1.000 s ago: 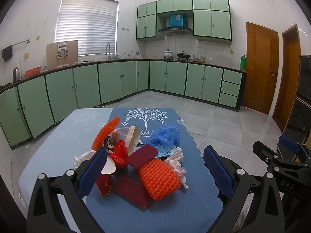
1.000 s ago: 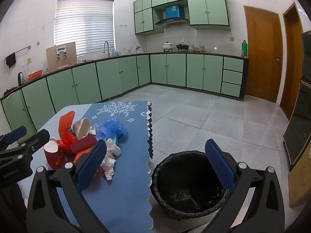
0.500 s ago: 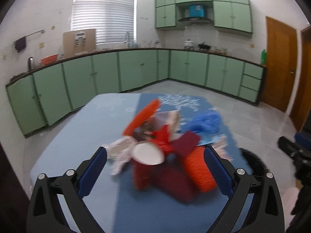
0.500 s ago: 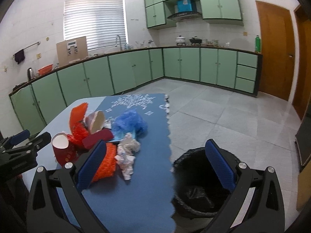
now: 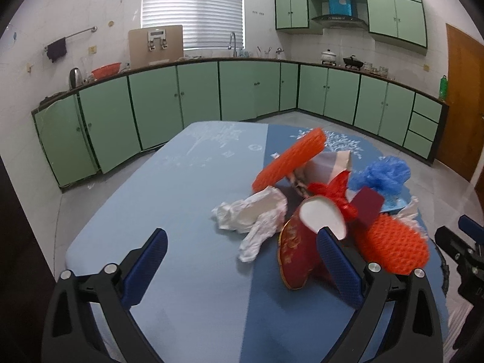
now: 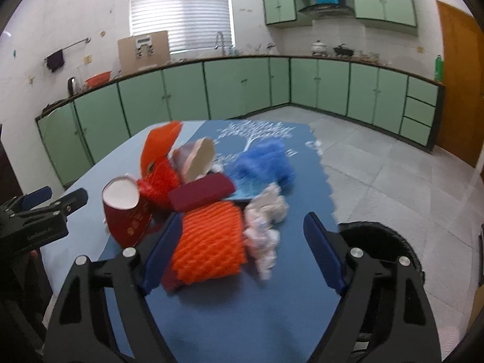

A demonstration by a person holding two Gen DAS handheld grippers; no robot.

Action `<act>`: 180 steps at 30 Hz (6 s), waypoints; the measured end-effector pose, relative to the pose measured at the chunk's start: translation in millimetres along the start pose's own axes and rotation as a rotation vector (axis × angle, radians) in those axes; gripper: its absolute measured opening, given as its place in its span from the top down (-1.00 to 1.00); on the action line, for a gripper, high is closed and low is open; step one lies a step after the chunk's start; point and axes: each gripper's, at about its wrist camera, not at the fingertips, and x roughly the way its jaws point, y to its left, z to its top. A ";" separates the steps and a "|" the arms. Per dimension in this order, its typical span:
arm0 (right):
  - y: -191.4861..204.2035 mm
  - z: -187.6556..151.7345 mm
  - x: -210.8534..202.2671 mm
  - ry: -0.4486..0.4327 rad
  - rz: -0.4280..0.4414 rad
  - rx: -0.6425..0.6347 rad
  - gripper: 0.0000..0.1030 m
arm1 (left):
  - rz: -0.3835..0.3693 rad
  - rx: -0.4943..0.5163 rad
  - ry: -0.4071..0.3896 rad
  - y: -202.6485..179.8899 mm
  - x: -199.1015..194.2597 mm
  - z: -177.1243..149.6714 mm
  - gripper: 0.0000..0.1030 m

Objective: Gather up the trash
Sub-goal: 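Grasp the orange mesh sleeve with the right tool while the left tool approaches the red paper cup, then grasp the red paper cup with the left tool while the right tool holds the orange mesh, then carry both items over the black bin and open both tools to drop them, then return both tools to the table and grasp the white tissue with the right tool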

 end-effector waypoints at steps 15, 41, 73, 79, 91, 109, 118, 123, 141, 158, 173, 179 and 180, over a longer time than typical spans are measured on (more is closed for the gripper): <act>20.5 -19.5 31.7 0.117 0.061 -0.052 0.00 | -0.025 0.007 0.031 0.3 8.4 -4.5 -0.86; 13.6 1.3 -12.9 0.005 0.205 -0.055 0.59 | -0.042 0.032 0.013 -22.2 2.8 -2.6 -0.86; -17.0 4.8 -10.1 0.003 0.125 -0.012 0.58 | -0.109 0.068 0.031 -61.1 41.8 -3.0 0.19; -19.0 7.8 -18.5 -0.025 0.124 -0.010 0.58 | -0.115 0.042 -0.014 -50.4 17.8 6.4 0.24; -36.3 12.7 -37.2 -0.069 0.092 0.012 0.58 | -0.207 0.083 -0.078 -73.4 -17.2 25.9 0.27; -117.2 10.6 -57.3 -0.112 -0.068 0.122 0.57 | -0.372 0.146 -0.128 -138.0 -36.1 35.3 0.30; -172.3 1.6 -52.1 -0.099 -0.171 0.176 0.57 | -0.515 0.209 -0.108 -203.4 -17.8 42.1 0.30; -204.9 -7.8 -41.5 -0.069 -0.221 0.194 0.56 | -0.589 0.230 -0.071 -253.7 5.3 45.4 0.30; -296.3 -59.4 31.6 0.104 -0.300 0.291 -0.14 | -0.649 0.302 0.096 -363.2 82.7 34.0 -0.13; -239.2 -31.6 -14.0 -0.047 -0.266 0.301 -0.73 | -0.489 0.239 -0.032 -270.2 33.1 48.0 -0.60; -114.1 -29.9 -5.1 -0.119 -0.116 0.170 -0.73 | -0.169 0.142 -0.023 -136.8 25.7 -2.6 -0.61; -83.3 -28.3 8.1 -0.101 -0.053 0.112 -0.62 | -0.144 0.127 0.007 -118.9 30.5 -21.4 -0.61; -82.7 -27.2 10.3 -0.097 -0.043 0.113 -0.60 | -0.143 0.125 0.013 -117.2 31.0 -22.7 -0.61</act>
